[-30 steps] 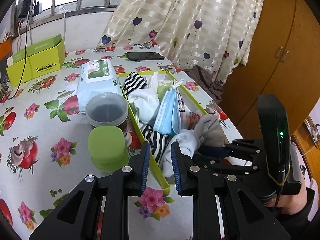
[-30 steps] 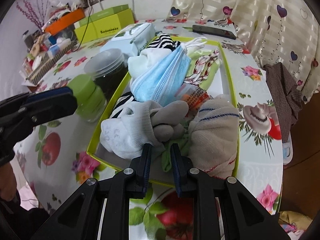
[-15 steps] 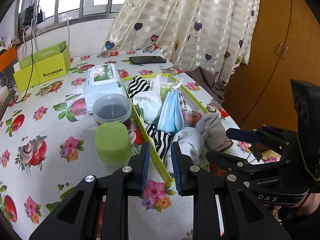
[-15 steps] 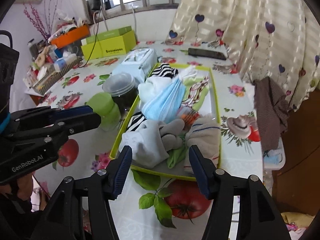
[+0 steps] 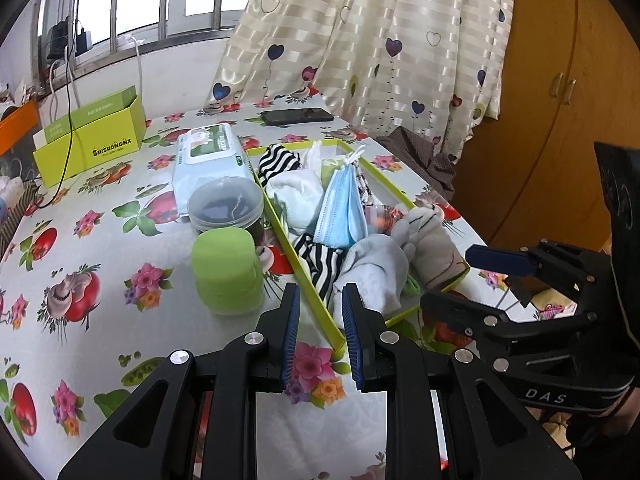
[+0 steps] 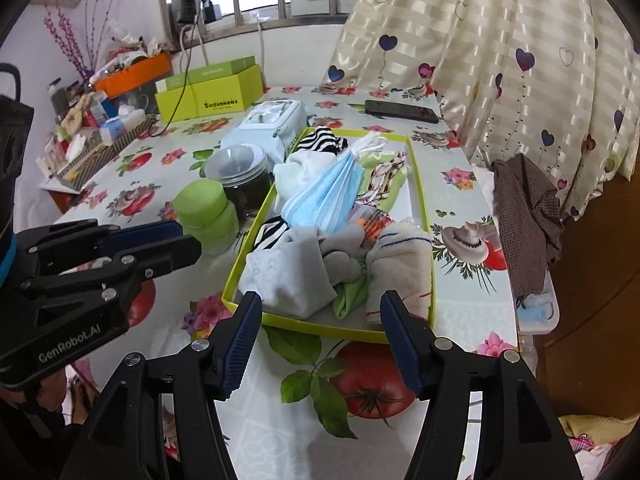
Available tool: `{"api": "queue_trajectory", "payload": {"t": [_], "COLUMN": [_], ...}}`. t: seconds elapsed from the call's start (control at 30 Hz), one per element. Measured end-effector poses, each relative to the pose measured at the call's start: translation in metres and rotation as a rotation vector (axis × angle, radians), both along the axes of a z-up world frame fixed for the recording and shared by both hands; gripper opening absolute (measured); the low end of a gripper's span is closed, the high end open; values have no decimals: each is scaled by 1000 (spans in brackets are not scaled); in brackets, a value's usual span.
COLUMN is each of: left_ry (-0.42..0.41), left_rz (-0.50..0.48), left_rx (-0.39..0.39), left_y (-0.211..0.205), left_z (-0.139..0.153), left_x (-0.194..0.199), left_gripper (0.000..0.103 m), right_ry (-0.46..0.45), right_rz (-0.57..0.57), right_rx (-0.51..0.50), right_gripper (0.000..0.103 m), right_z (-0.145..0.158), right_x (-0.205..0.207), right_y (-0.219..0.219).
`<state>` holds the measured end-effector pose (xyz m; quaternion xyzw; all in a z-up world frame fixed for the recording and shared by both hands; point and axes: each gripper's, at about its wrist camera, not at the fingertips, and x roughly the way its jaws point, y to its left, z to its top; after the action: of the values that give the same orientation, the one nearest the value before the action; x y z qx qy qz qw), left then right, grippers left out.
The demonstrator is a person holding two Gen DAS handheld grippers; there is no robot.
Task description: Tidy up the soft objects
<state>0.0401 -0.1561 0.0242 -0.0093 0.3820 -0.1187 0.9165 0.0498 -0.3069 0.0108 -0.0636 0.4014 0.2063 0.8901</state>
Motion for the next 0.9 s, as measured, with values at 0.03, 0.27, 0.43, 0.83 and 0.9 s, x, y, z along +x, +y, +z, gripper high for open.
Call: {"api": "queue_trajectory", "payload": {"t": [0.03, 0.27, 0.43, 0.83, 0.9], "left_ry": [0, 12, -2, 10, 16], "left_rz": [-3, -15, 13, 23, 23], "left_rx": [-2, -4, 61, 84, 83], "left_y": [-1, -5, -9, -10, -10], "left_z": [0, -3, -3, -9, -10], "left_x": [0, 0, -1, 3, 4], "left_gripper": [23, 23, 23, 23, 23], "right_ry": [-4, -5, -4, 23, 28], "right_rz": [1, 6, 19, 19, 17], "right_rx": [1, -5, -7, 1, 0], "right_gripper": [65, 70, 70, 70, 70], "right_z": [1, 3, 2, -6, -8], "right_x": [-1, -2, -1, 3, 3], "right_y": [0, 1, 5, 6, 6]}}
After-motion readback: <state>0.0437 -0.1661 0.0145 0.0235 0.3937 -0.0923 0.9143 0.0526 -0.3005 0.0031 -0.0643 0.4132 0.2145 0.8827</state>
